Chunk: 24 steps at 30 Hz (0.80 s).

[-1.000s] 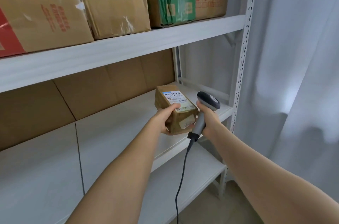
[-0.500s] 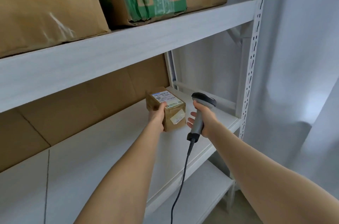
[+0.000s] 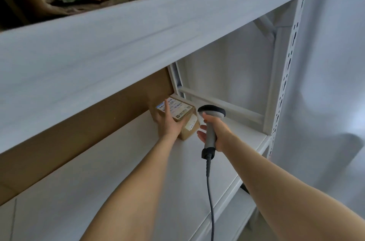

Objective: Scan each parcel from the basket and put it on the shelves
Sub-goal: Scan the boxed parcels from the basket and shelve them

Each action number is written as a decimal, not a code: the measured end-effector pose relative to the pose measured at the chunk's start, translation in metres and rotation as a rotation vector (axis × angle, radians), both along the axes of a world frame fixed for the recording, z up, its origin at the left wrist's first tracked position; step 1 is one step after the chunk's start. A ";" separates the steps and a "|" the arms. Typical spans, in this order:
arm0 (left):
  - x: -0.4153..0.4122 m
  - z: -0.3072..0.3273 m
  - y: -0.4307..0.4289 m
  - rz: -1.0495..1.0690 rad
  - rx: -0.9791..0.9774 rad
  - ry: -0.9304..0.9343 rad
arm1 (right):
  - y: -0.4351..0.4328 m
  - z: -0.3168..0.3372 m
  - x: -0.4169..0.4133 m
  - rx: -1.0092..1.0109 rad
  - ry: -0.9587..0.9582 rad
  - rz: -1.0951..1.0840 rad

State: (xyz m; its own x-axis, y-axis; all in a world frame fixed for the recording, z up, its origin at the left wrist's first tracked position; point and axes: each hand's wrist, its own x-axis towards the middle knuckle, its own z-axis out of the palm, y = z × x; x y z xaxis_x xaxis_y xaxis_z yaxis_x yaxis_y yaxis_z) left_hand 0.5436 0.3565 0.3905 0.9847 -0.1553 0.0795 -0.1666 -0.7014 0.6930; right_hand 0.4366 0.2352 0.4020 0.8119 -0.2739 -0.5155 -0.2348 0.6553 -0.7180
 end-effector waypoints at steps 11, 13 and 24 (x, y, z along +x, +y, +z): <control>0.035 0.004 -0.011 -0.007 0.214 -0.213 | -0.006 -0.001 0.021 0.022 0.004 -0.003; 0.042 0.005 -0.013 -0.032 0.233 -0.190 | -0.009 -0.001 0.023 0.028 0.004 -0.010; 0.038 0.017 -0.021 -0.126 0.257 -0.005 | -0.016 0.007 0.010 0.046 -0.006 -0.050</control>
